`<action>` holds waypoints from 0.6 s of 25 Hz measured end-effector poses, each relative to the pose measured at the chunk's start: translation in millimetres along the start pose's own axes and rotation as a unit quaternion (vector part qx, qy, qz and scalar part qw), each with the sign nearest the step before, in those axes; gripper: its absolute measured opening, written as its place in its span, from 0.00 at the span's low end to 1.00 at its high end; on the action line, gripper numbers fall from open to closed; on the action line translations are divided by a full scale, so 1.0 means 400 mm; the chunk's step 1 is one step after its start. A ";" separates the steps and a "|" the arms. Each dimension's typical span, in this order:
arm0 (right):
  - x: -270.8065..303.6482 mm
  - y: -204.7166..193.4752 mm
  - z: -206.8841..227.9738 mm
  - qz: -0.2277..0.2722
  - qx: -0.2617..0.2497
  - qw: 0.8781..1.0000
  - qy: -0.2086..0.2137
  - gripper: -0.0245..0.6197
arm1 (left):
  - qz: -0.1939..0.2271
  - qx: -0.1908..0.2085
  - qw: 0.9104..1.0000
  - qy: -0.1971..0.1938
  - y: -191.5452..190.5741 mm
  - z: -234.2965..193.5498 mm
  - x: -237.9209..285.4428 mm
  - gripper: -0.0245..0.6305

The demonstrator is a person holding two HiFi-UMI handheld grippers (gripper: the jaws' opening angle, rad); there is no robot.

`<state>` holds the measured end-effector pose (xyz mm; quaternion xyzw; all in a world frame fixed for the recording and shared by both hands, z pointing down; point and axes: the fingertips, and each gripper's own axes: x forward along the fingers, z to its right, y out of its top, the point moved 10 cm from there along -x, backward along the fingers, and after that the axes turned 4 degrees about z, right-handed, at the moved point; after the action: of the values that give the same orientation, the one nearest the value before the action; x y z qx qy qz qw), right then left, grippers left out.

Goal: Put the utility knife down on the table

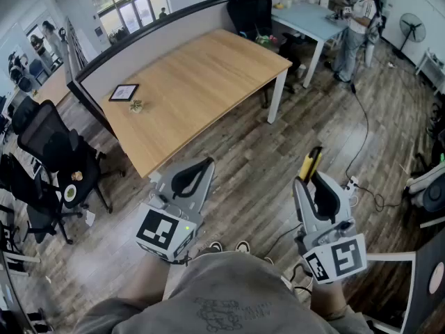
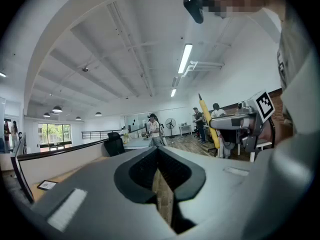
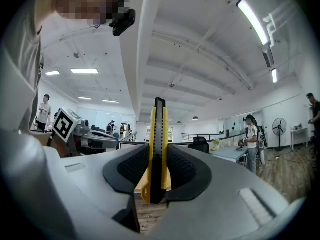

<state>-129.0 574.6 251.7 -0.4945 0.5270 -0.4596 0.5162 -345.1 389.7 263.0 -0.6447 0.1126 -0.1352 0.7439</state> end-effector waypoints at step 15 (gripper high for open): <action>0.002 -0.025 0.070 -0.005 0.022 1.000 0.000 0.23 | -0.013 0.001 1.000 -0.005 -0.001 0.032 0.060 0.04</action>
<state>-100.4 573.6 260.4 -0.4856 0.5143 -0.4735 0.5249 -318.0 393.3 265.6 -0.6458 0.1001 -0.1417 0.7435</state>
